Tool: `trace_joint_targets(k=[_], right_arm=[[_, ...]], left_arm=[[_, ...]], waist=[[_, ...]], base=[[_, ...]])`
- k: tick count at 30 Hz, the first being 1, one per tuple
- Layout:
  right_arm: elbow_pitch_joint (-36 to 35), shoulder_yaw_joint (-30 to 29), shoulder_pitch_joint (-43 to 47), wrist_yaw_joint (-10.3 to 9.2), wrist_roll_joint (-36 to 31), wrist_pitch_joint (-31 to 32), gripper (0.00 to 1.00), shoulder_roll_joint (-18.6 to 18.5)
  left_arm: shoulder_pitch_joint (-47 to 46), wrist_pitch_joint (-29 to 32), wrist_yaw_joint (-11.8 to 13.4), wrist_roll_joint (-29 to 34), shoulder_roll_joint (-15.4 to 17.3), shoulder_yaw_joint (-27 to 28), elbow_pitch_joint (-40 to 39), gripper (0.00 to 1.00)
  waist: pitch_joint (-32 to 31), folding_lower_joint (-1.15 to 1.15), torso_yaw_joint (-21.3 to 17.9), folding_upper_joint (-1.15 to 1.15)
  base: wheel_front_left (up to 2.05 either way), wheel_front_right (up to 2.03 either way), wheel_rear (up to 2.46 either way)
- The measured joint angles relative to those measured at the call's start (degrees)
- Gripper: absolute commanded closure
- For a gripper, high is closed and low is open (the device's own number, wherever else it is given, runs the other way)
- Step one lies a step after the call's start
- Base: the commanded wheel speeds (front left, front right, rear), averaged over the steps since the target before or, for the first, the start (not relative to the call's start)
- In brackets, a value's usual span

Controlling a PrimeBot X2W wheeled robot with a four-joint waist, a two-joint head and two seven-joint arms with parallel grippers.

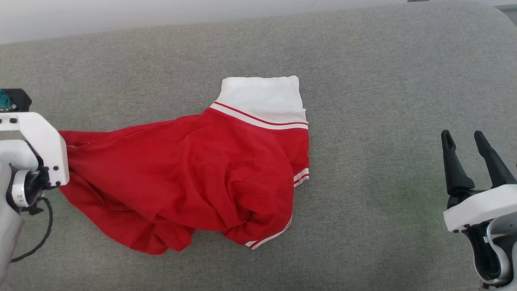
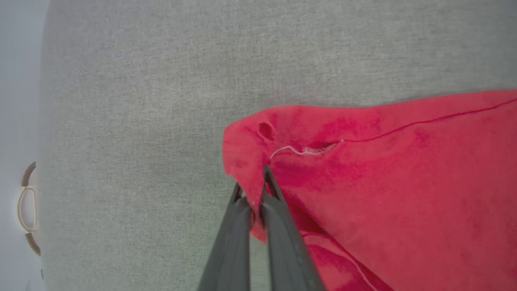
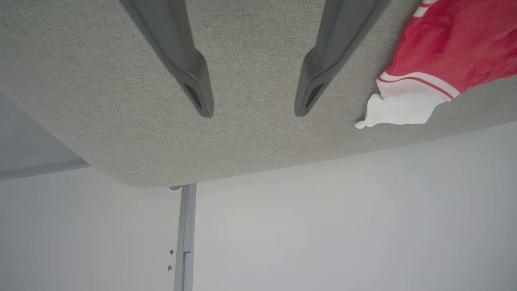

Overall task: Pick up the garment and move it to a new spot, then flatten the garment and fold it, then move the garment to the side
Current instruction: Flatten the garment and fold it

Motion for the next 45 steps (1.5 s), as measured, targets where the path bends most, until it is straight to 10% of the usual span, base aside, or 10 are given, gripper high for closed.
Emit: trace_joint_targets(k=[2,3,4,17,33,45], right_arm=[[0.1,0.1,0.0,0.00,0.0,0.1,0.00,-0.2],[0.2,0.2,-0.1,-0.01,0.0,0.1,0.00,-0.3],[0.2,0.3,-0.1,-0.01,0.0,0.2,0.00,-0.4],[0.0,0.5,0.0,-0.01,-0.1,1.4,0.00,-1.1],[-2.1,0.6,-0.1,0.00,-0.1,2.0,0.00,-1.7],[-2.1,1.9,-1.4,-0.01,0.5,1.8,0.00,-1.7]], left_arm=[[-0.2,-0.9,-0.3,-0.5,-0.6,0.4,0.2,0.56],[-0.4,-1.2,-0.5,-0.6,-0.8,0.5,0.2,0.03],[-0.7,-1.4,-0.7,-1.0,-1.3,0.7,0.0,0.00],[-0.9,-4.8,-2.0,-1.6,-3.9,-0.1,-12.7,0.00],[8.2,6.5,-1.7,-3.8,-4.2,-8.6,-35.3,0.00],[7.9,7.6,-4.8,0.4,-5.9,-15.1,-24.5,0.00]], waist=[[0.1,0.00,0.1,0.00],[0.1,0.00,0.2,0.00],[0.0,0.00,0.4,0.00],[-1.7,0.00,4.4,0.00],[-0.8,0.00,5.5,0.00],[2.9,0.00,1.8,0.00]], base=[[0.00,0.00,0.00],[0.00,0.00,0.00],[0.00,0.00,0.00],[0.00,0.00,0.00],[0.00,0.00,0.00],[0.00,0.00,0.00]])
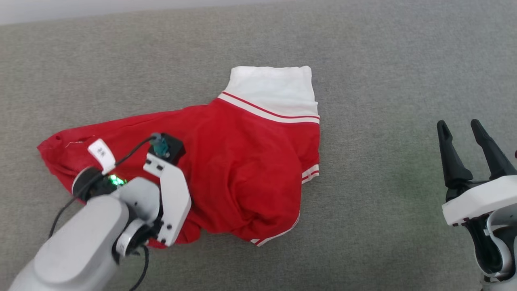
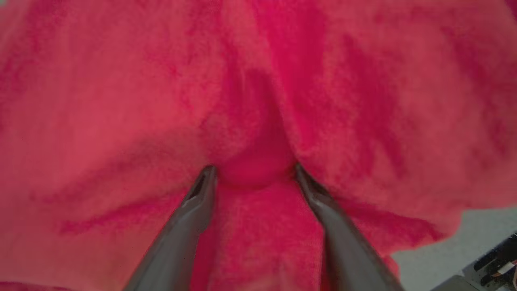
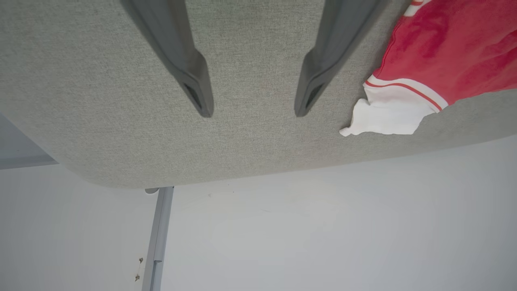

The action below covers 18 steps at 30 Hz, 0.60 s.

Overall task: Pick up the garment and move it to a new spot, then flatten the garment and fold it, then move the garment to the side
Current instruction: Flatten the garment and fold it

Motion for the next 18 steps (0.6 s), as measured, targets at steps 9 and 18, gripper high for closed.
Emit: trace_joint_targets(k=[9,18], right_arm=[[1.1,0.5,-0.4,0.01,0.2,-0.7,0.00,0.1],[1.6,-0.3,-0.4,0.00,0.4,-1.2,0.00,0.2]], left_arm=[[-5.0,-2.5,-5.2,-0.2,-3.8,-1.5,13.1,1.00],[-11.6,-2.6,-6.9,1.1,1.5,0.6,14.8,1.00]], waist=[[1.0,0.00,-1.2,0.01],[0.5,0.00,-1.3,0.00]], base=[[0.00,0.00,0.00],[0.00,0.00,0.00]])
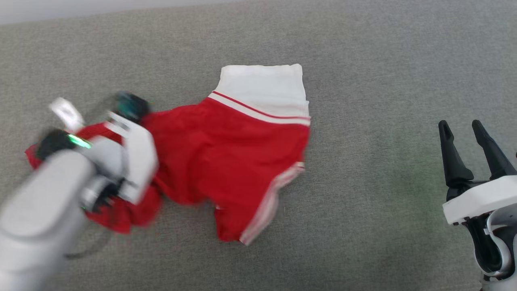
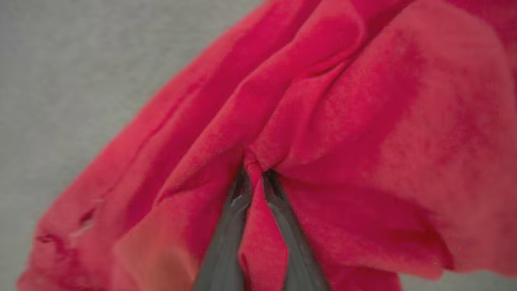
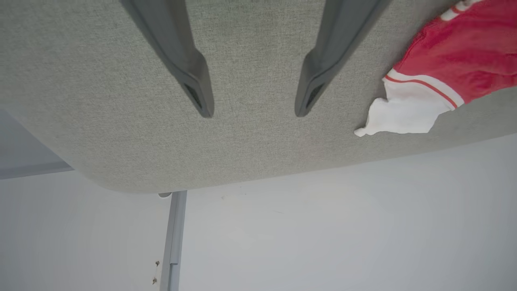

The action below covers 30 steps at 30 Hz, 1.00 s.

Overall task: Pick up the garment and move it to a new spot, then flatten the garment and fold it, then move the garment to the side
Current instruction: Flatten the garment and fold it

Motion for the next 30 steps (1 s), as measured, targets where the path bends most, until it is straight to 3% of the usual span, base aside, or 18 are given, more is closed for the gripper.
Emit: trace_joint_targets(k=[3,9,13,19,20,21,23,30], right_arm=[[0.1,0.4,-0.3,0.01,0.1,0.0,0.00,0.1],[0.2,0.9,-0.8,0.01,0.4,-0.4,0.00,0.0],[0.4,1.2,-1.1,0.01,0.6,-0.6,0.00,0.0],[1.6,2.4,-2.3,0.01,1.1,-1.3,0.00,0.1],[1.8,2.5,-2.4,0.01,1.1,-1.5,0.00,0.1],[2.0,2.6,-2.5,0.01,1.1,-1.6,0.00,0.2],[2.4,2.8,-2.8,0.01,1.1,-1.8,0.00,0.3],[3.4,2.4,-3.0,0.01,1.3,-2.2,0.00,0.2]], left_arm=[[-3.5,0.0,0.2,1.9,3.1,1.3,-0.1,1.00],[-11.0,-2.6,-1.2,6.1,4.4,1.3,0.4,1.00],[-14.1,-5.5,-2.2,7.8,3.6,0.6,2.3,1.00],[-16.3,-8.5,-3.6,7.2,-1.3,-0.6,9.8,1.00],[-16.3,-8.8,-3.7,6.8,-2.1,-0.7,11.1,0.95],[-16.3,-9.0,-3.7,5.8,-3.1,-0.5,12.6,0.69],[-16.4,-9.0,-4.0,5.1,-4.3,-0.6,15.0,0.00],[-17.7,-8.4,-4.4,1.3,-6.0,0.9,18.0,0.00]], waist=[[0.0,0.00,-0.4,0.00],[0.7,0.00,-1.7,0.00],[1.4,0.00,-2.3,0.00],[2.6,0.00,-3.7,0.00],[2.7,0.00,-3.9,0.00],[2.8,0.00,-4.0,0.00],[2.9,0.00,-4.2,0.00],[2.4,0.00,-3.2,0.00]], base=[[0.00,0.00,0.00],[0.00,0.00,0.00],[0.00,0.00,0.00],[0.00,0.00,0.00],[0.00,0.00,0.00],[0.00,0.00,0.00],[0.00,0.00,0.00],[0.00,0.00,0.00]])
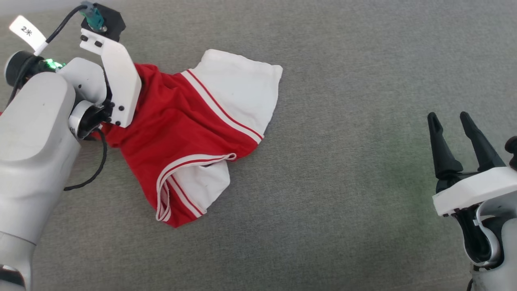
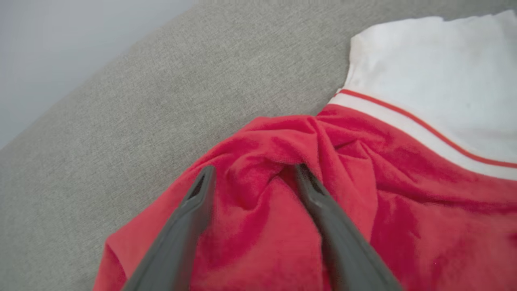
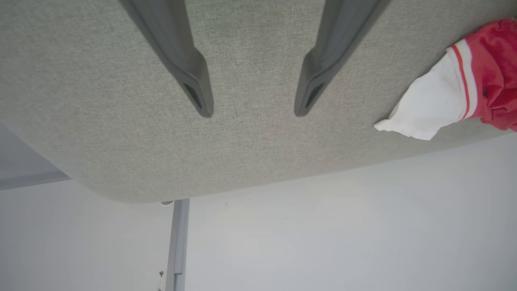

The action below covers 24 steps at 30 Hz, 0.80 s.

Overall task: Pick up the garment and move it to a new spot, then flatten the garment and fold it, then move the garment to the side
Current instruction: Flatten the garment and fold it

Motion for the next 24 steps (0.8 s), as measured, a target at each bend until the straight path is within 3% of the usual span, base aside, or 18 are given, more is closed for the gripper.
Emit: trace_joint_targets(k=[4,12,18,24], right_arm=[[0.2,-0.6,0.2,0.00,-0.2,-0.2,0.00,0.0],[-0.1,-1.0,1.0,0.00,-0.6,0.5,0.00,-0.6],[-1.1,-0.1,1.0,0.00,-1.6,1.6,0.00,-1.3],[-2.0,0.8,0.8,-0.01,-2.2,3.5,0.00,-2.1]], left_arm=[[0.1,1.5,0.2,-1.7,-0.2,0.7,-2.1,0.00],[5.4,3.4,4.4,-4.2,1.0,2.0,-15.0,0.00],[12.6,-1.9,8.2,-3.2,2.5,2.4,-27.5,0.00],[19.7,-12.1,11.8,-1.4,3.2,4.0,-34.9,0.00]], waist=[[-0.7,0.00,1.3,0.00],[-2.7,0.00,4.7,0.00],[-4.1,0.00,7.7,0.00],[-5.1,0.00,11.4,0.00]], base=[[0.00,0.00,0.00],[0.00,0.00,0.00],[0.00,0.00,0.00],[0.00,0.00,0.00]])
